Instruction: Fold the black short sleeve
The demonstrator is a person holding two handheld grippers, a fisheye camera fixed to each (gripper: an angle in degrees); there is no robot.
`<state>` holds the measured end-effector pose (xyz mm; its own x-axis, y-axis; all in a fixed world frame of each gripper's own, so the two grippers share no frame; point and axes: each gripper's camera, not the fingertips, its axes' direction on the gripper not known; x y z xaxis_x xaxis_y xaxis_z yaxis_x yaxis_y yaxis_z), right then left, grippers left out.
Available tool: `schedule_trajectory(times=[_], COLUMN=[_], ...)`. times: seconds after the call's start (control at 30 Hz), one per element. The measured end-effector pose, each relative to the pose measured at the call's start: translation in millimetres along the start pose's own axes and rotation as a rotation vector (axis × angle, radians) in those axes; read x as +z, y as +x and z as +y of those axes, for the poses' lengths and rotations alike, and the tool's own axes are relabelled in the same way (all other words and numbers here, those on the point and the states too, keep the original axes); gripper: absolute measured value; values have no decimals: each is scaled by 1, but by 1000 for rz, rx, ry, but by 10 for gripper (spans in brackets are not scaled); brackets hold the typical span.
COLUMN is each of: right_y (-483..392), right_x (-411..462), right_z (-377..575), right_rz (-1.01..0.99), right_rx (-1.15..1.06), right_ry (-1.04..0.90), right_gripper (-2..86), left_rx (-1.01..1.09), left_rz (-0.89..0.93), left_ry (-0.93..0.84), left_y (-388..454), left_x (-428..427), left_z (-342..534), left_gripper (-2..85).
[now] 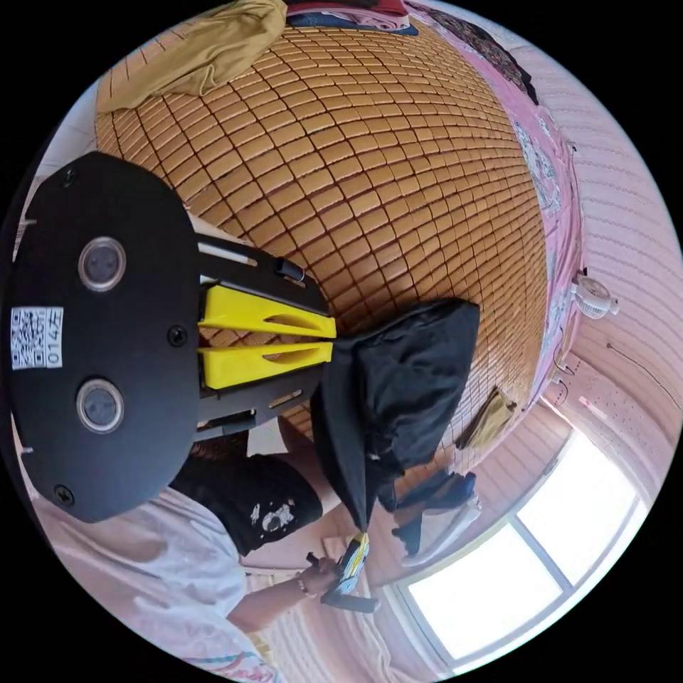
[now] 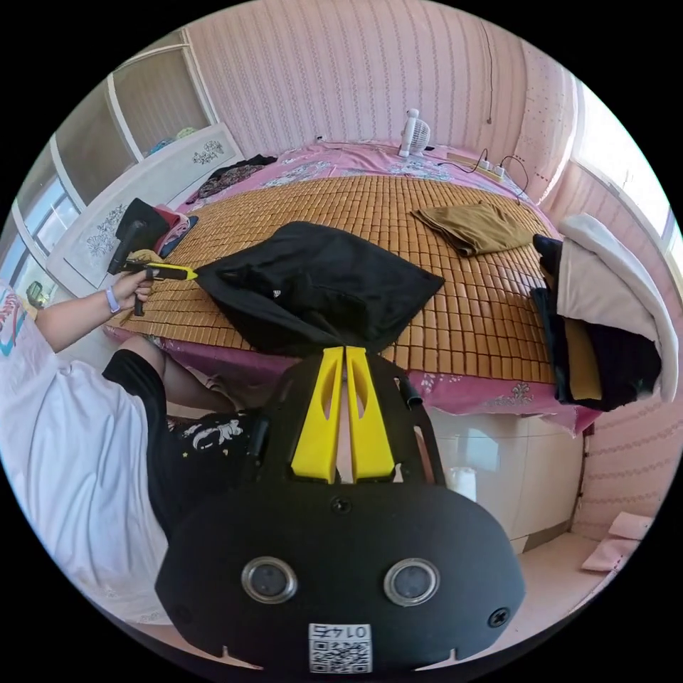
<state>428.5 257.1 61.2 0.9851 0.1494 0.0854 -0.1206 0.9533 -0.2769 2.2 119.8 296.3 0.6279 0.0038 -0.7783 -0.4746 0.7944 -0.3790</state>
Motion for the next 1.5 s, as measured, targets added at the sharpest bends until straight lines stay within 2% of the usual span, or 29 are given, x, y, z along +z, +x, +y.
schedule_trajectory(times=[0.1,0.2,0.3,0.43,0.57,0.63,0.73,0.8,0.9,0.97,1.07,1.23,1.37,1.5], right_y=[23,58,84,108,118,111,100,104,115,120,117,80,46,-7], right_x=[-8,-6,-9,-3,5,4,-11,-22,-65,-99,-166,-314,-399,-457], right_z=[31,62,91,125,149,155,159,163,160,145,104,57,51,57], right_rz=[47,17,-110,-287,-419,-437,-353,-423,-577,-592,-588,-660,-574,-454], right_rx=[61,292,476,681,781,728,596,599,576,515,352,31,-57,-132], right_ry=[-59,-117,-50,6,-11,-58,-93,-87,131,238,412,840,1032,1123], right_gripper=[11,41,104,114,109,88,46,23,11,8,5,4,4,4], left_rx=[7,-34,-86,-103,-99,-96,-123,-139,-123,-74,26,233,383,415], left_rz=[92,118,137,111,100,95,118,141,162,162,137,82,-1,-184], left_ry=[17,2,-13,0,2,-7,14,61,175,299,497,829,1044,1111], left_y=[22,30,32,38,48,53,59,62,71,82,106,166,229,275], left_x=[-6,-1,3,-3,-9,-9,-13,-23,-58,-106,-187,-339,-448,-487], left_z=[32,58,75,86,98,106,123,132,136,127,116,133,176,212], left_gripper=[-10,-10,-10,-10,-10,-10,-10,-10,-10,-10,-10,-10,-10,-10])
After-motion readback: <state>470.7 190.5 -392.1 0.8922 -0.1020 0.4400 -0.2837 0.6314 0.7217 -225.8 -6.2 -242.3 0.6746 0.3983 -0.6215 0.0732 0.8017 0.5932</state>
